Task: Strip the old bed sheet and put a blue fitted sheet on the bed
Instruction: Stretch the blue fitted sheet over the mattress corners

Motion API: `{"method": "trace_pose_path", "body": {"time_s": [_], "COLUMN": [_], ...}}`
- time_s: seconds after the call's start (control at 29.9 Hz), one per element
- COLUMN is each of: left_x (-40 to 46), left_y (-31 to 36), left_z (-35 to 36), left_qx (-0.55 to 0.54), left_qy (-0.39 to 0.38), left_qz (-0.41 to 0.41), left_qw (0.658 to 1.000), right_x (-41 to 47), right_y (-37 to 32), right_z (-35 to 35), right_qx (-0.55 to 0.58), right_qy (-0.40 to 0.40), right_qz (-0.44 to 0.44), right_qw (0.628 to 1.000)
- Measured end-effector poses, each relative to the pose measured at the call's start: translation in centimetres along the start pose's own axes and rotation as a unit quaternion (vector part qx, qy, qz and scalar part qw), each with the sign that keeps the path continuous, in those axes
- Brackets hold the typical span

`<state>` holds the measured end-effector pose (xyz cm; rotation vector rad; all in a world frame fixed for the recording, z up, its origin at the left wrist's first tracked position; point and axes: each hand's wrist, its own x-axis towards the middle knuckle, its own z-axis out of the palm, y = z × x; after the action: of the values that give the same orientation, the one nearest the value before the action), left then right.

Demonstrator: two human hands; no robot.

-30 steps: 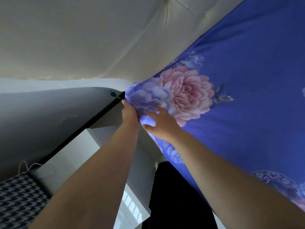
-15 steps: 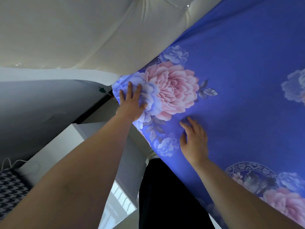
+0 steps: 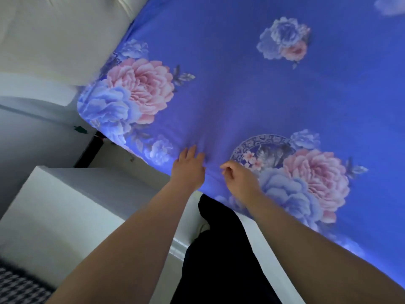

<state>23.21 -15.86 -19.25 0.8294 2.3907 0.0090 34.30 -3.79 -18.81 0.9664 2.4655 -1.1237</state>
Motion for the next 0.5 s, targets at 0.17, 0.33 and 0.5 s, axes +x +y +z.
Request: {"method": "trace_pose_path", "body": {"time_s": [0.17,0.33,0.5], "left_x": [-7.7,-12.9,-17.2], "left_y": [8.8,17.0,27.9], "left_z": [3.7,6.4,7.3], "left_qx": [-0.031,0.01,0.037], "left_qy": [-0.07,-0.101,-0.104], "left_qz": [0.063,0.133,0.168], "left_qw": [0.995,0.986,0.98], "right_x": [-10.6,-20.0,-28.4], "right_y": [9.7,17.7,24.2], "right_z": [-5.1,-8.1,-12.9], "right_qx": [0.045,0.225,0.334], "right_qy": [0.043,0.075,0.133], "right_qz": [0.155,0.282,0.33], "right_qw": [0.986,0.93,0.873]}}
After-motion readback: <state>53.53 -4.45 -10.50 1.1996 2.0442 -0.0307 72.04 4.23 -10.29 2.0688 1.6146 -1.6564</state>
